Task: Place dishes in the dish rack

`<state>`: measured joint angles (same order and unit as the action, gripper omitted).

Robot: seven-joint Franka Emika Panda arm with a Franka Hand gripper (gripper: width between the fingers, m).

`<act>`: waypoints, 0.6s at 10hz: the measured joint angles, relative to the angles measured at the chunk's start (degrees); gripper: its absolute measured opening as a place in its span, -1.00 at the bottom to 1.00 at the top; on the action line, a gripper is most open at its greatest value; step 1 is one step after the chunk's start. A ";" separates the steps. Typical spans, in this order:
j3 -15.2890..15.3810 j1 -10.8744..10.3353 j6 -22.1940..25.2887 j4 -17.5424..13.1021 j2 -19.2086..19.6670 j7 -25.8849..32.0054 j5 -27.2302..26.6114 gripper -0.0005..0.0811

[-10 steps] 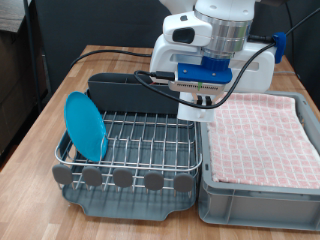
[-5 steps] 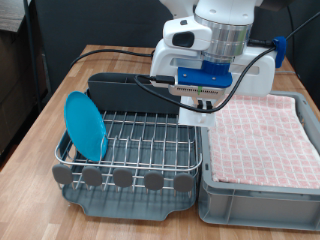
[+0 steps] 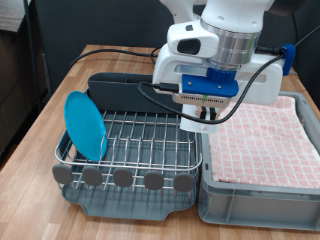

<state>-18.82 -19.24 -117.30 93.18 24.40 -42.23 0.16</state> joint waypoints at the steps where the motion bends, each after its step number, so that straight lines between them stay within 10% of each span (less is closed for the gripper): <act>1: 0.00 0.25 0.65 -1.71 1.29 0.00 -0.39 -0.81; 6: 0.25 2.23 0.23 -6.50 7.29 1.11 -4.24 -0.81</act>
<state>-18.58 -17.01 -117.07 86.68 31.69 -41.12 -4.08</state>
